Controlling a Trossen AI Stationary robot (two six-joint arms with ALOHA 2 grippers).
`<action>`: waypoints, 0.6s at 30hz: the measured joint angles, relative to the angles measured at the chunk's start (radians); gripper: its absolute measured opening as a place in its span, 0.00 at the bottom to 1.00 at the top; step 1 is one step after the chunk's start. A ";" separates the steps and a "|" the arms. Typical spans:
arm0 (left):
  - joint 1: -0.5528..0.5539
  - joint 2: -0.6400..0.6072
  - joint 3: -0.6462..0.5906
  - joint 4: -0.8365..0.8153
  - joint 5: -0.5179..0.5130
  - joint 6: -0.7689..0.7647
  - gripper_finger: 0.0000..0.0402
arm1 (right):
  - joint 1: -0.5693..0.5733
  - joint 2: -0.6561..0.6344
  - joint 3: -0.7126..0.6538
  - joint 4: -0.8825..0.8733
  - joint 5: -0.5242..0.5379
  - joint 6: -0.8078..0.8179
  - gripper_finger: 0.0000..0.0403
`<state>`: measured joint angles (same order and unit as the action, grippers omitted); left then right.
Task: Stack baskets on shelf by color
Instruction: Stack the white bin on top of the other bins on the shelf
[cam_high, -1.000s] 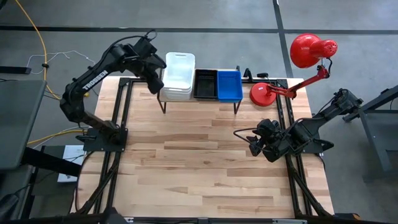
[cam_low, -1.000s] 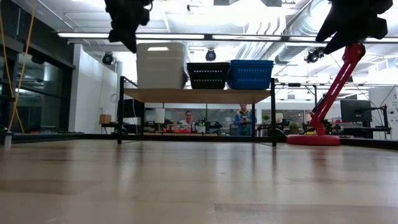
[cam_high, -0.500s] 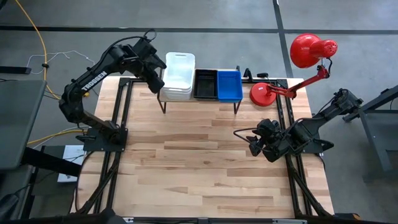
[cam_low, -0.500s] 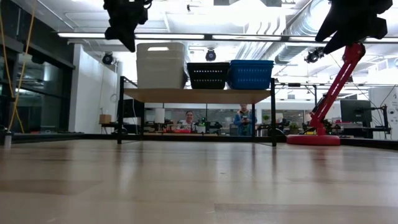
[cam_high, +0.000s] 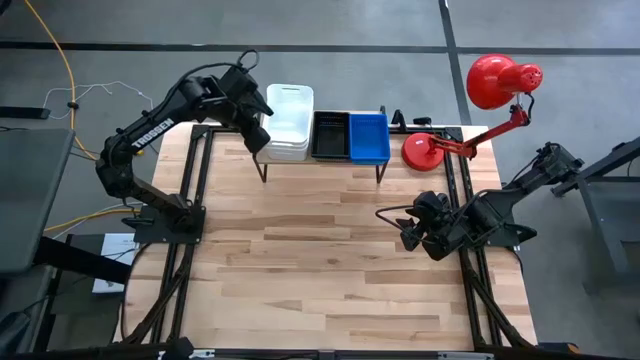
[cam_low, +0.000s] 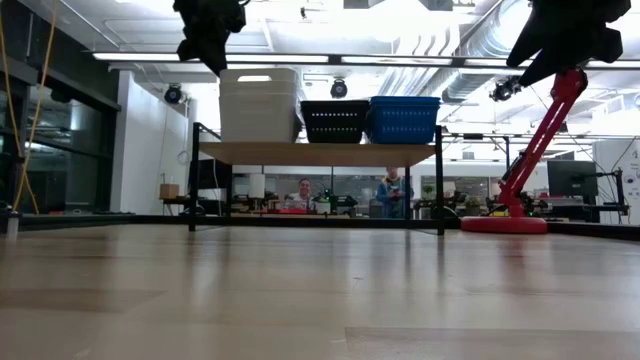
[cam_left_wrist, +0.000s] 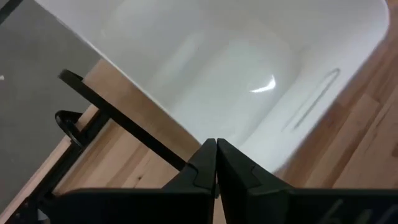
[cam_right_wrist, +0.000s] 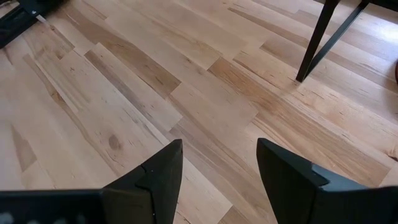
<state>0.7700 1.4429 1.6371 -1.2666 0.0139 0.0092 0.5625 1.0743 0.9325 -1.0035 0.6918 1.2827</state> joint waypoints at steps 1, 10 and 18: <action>0.000 0.000 0.000 -0.004 0.000 -0.001 0.00 | 0.000 0.000 0.000 0.000 0.000 0.000 0.48; 0.000 0.000 0.000 -0.008 -0.077 0.001 0.00 | 0.000 0.000 0.000 0.000 0.000 0.000 0.48; 0.000 0.000 -0.008 0.021 -0.107 0.046 0.00 | 0.000 0.000 0.000 0.000 0.000 0.000 0.48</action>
<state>0.7704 1.4433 1.6291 -1.2458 -0.0934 0.0548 0.5625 1.0742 0.9325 -1.0035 0.6922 1.2823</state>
